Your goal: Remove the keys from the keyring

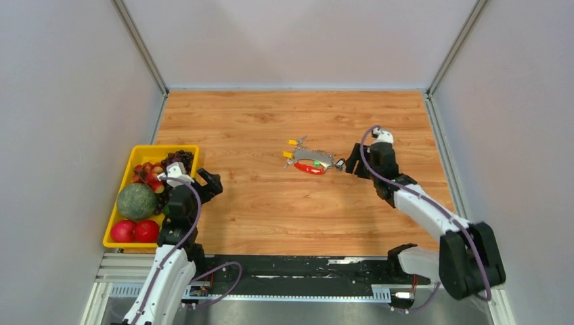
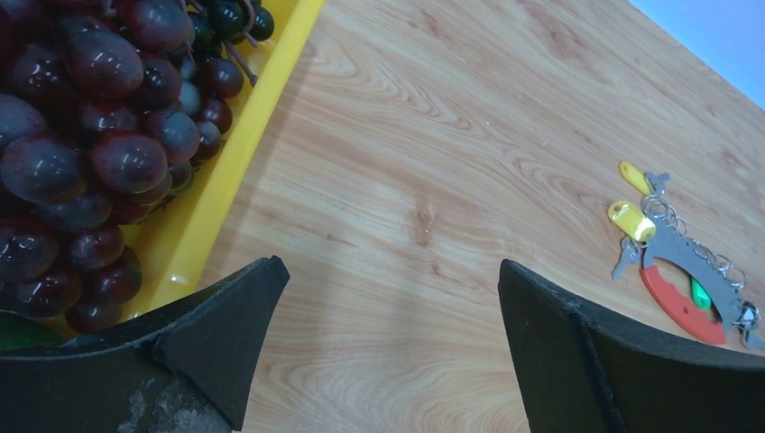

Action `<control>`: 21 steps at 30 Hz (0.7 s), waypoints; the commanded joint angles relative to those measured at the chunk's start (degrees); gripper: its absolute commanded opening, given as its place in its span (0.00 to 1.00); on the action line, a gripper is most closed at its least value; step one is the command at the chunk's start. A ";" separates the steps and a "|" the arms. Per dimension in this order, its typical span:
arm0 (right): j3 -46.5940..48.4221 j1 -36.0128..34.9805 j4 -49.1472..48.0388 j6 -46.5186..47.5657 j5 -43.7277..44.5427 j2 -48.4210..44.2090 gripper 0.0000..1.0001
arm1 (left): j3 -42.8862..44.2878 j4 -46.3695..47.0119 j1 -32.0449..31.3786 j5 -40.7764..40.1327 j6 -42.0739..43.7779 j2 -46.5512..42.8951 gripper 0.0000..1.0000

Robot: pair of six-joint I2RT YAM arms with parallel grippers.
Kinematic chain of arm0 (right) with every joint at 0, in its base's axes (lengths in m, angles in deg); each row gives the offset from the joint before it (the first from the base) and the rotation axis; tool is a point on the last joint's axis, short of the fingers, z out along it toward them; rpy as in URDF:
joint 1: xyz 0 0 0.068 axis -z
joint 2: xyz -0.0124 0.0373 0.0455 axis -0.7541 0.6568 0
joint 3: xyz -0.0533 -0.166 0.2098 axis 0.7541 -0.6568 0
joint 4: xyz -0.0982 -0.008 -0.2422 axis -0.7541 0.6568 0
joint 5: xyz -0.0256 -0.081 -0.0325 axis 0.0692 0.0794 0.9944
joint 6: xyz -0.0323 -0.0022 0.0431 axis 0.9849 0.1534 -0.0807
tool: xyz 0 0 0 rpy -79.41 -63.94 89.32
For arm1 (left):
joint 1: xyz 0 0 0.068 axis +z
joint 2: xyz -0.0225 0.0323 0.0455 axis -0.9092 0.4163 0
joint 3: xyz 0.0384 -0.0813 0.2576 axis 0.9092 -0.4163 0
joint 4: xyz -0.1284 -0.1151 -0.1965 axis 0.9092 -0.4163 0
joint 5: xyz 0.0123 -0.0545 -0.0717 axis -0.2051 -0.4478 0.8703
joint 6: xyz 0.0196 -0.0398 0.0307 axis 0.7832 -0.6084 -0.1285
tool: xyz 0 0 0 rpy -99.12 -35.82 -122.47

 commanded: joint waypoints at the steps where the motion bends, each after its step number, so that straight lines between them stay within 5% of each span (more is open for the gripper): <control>1: 7.89 -5.37 -2.08 2.32 2.08 11.55 0.62 | 0.00 1.95 0.34 2.93 0.04 0.07 1.00; 12: 18.27 -8.98 -2.11 3.84 3.33 31.73 0.47 | -0.16 4.57 0.36 5.47 0.43 0.39 1.00; 21: 23.76 -11.14 0.50 7.59 11.47 36.38 0.48 | 0.13 5.00 0.38 5.87 0.59 0.94 1.00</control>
